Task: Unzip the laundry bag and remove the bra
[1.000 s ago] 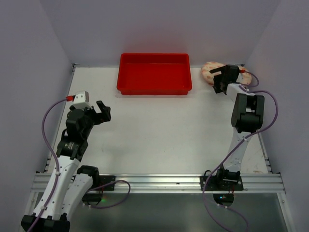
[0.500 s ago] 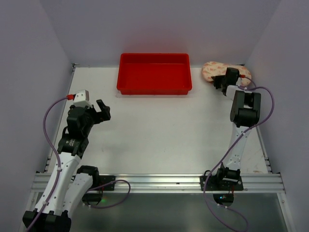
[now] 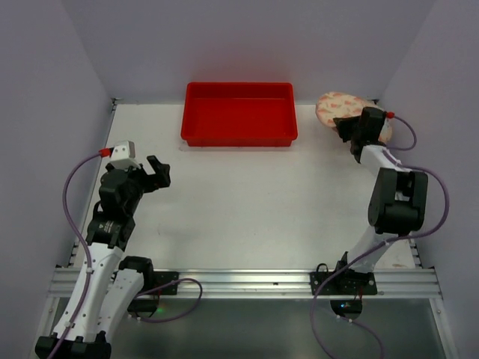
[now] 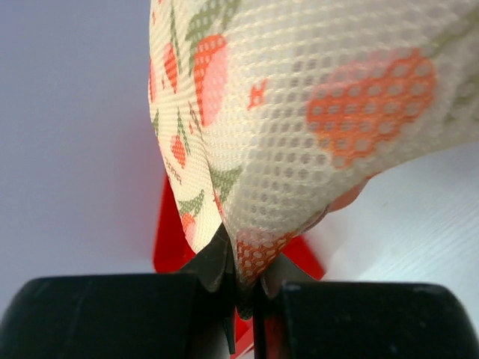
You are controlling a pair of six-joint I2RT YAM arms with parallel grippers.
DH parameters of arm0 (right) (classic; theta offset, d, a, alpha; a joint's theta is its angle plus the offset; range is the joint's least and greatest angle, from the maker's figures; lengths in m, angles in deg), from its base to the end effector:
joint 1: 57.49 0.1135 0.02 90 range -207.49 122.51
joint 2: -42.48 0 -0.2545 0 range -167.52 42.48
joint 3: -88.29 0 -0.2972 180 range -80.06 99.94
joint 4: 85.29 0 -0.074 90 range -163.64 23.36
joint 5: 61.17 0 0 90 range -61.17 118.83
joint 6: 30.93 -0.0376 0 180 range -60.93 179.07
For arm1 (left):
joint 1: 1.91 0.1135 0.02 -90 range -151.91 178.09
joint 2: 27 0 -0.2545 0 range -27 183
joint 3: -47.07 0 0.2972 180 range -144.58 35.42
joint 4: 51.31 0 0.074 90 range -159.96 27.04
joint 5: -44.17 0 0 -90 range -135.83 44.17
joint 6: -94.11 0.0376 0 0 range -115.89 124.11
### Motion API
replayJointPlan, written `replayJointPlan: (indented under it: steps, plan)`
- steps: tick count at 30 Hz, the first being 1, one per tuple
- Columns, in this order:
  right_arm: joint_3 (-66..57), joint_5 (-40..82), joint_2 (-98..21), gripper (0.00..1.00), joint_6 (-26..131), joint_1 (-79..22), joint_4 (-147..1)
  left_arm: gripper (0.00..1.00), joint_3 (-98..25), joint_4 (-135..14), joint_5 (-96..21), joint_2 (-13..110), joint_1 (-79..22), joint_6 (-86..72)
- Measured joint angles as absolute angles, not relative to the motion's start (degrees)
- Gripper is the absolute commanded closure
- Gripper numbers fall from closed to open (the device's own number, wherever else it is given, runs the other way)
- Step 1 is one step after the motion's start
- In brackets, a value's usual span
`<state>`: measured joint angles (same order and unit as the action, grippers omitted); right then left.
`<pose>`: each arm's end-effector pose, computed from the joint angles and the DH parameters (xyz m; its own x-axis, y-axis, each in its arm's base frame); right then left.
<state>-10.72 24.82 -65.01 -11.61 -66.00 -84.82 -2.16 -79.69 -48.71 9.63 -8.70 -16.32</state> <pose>0.4571 -0.0657 0.1731 -0.0673 0.9619 -0.2649 0.4517 0.2661 0.8515 0.2119 -0.0233 0.2998 -0.2775 -0.3180 -0.9066 -0.0286 0.9459 -0.3231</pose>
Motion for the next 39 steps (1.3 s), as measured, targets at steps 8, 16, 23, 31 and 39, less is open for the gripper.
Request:
replayJointPlan:
  steps: [8,16,23,31,39]
  plan:
    - [-23.5,22.7,-32.7,1.00,-3.4,-62.9,-80.9,0.00,-2.2,-79.4,-44.2,9.6,-10.5,-18.2]
    - [-39.8,15.5,-7.9,1.00,7.6,-45.1,-73.0,0.00,-2.7,-82.1,-36.6,10.4,-10.7,-20.6]
    - [-49.1,8.5,-9.4,0.84,10.8,-26.6,-69.7,0.00,-2.7,-84.8,-32.3,10.3,-10.7,-20.9]
    - [-44.2,2.5,-32.0,0.24,18.5,-17.8,-63.1,0.00,-2.5,-84.9,-25.9,15.7,-10.7,-21.4]
    - [-44.0,14.0,-17.9,0.05,20.7,-19.0,-54.9,0.00,-1.7,-81.2,-19.4,30.1,-13.1,-21.6]
